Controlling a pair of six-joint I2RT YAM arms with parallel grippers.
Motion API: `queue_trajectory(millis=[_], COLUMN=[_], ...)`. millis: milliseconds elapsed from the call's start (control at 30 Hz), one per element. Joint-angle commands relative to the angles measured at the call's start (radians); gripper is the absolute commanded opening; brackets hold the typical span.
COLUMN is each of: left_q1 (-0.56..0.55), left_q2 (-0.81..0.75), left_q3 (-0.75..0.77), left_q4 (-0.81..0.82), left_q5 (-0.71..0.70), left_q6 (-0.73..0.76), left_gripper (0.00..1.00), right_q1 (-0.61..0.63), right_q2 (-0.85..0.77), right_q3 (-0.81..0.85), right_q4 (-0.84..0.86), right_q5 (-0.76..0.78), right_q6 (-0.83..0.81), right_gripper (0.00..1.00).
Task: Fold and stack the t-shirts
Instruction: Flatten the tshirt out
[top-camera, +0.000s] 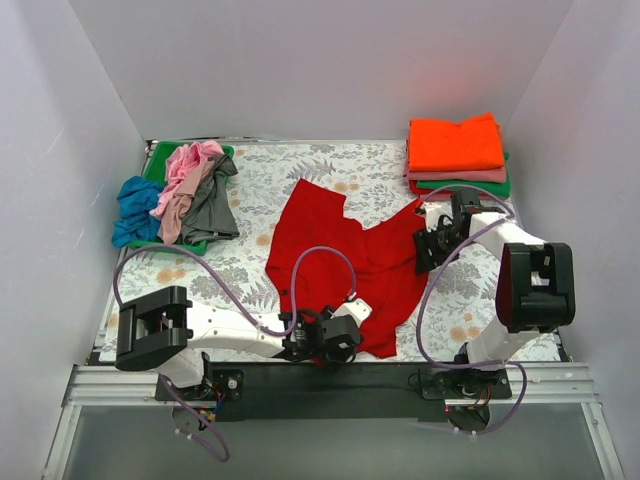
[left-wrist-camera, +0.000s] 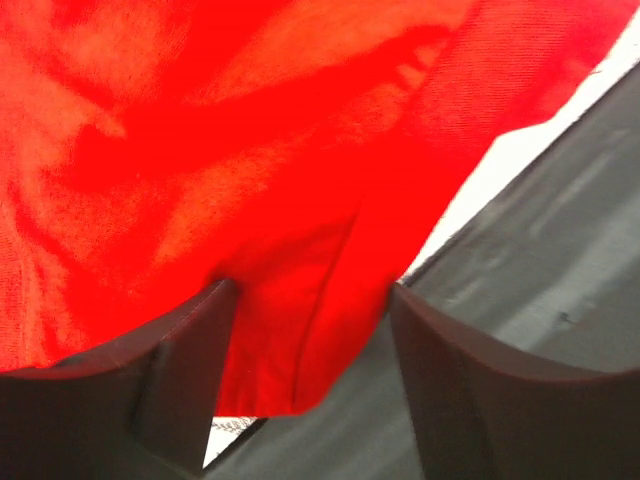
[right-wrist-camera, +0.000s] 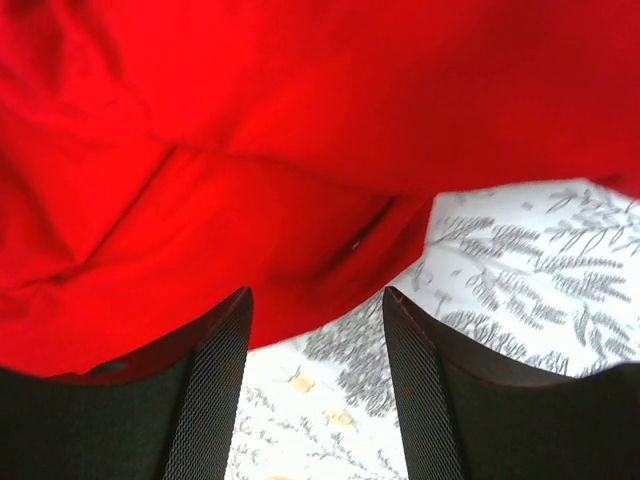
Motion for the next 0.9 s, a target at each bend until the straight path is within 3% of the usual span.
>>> queue_trajectory(millis=[0, 100, 200, 233, 267, 300, 433, 533, 667, 700, 767, 867], left_q1=[-0.007, -0.007, -0.007, -0.007, -0.007, -0.007, 0.007, 0.068, 0.291, 0.397, 0.537, 0.63], left_q2=[0.02, 0.02, -0.003, -0.02, -0.02, -0.044, -0.173, -0.335, -0.532, -0.572, -0.56, -0.458], left_q3=[0.021, 0.004, -0.022, -0.027, -0.036, -0.043, -0.039, 0.019, 0.175, 0.203, 0.327, 0.5], left_q4=[-0.011, -0.016, -0.01, -0.008, -0.008, -0.013, -0.086, -0.161, -0.09, -0.015, 0.056, 0.053], left_q5=[-0.062, -0.047, -0.042, -0.047, -0.059, -0.074, -0.18, -0.275, -0.251, -0.24, -0.188, -0.097], left_q6=[0.009, -0.009, -0.023, -0.026, -0.031, -0.038, -0.048, -0.007, 0.226, 0.266, 0.369, 0.42], left_gripper=[0.57, 0.42, 0.25, 0.09, 0.08, 0.0, 0.0, 0.0, 0.0, 0.0, 0.0, 0.0], right_q1=[-0.003, 0.002, 0.002, 0.002, 0.002, 0.002, 0.002, 0.003, 0.032, 0.032, 0.031, 0.009], right_q2=[0.065, 0.114, 0.126, 0.108, 0.094, 0.079, -0.074, -0.128, -0.089, -0.071, -0.026, 0.02], right_q3=[0.062, 0.085, 0.082, 0.077, 0.075, 0.072, 0.137, 0.322, 0.67, 0.798, 0.877, 1.02], right_q4=[0.044, 0.047, 0.047, 0.047, 0.044, 0.042, -0.021, -0.122, -0.173, -0.167, -0.157, -0.15], right_q5=[0.025, 0.028, 0.03, 0.028, 0.028, 0.028, -0.045, -0.113, -0.228, -0.256, -0.283, -0.346], right_q6=[0.045, 0.051, 0.049, 0.049, 0.048, 0.039, -0.029, -0.055, 0.008, 0.014, -0.004, 0.003], right_gripper=[0.6, 0.54, 0.33, 0.17, 0.09, 0.03, 0.01, 0.01, 0.01, 0.01, 0.01, 0.01])
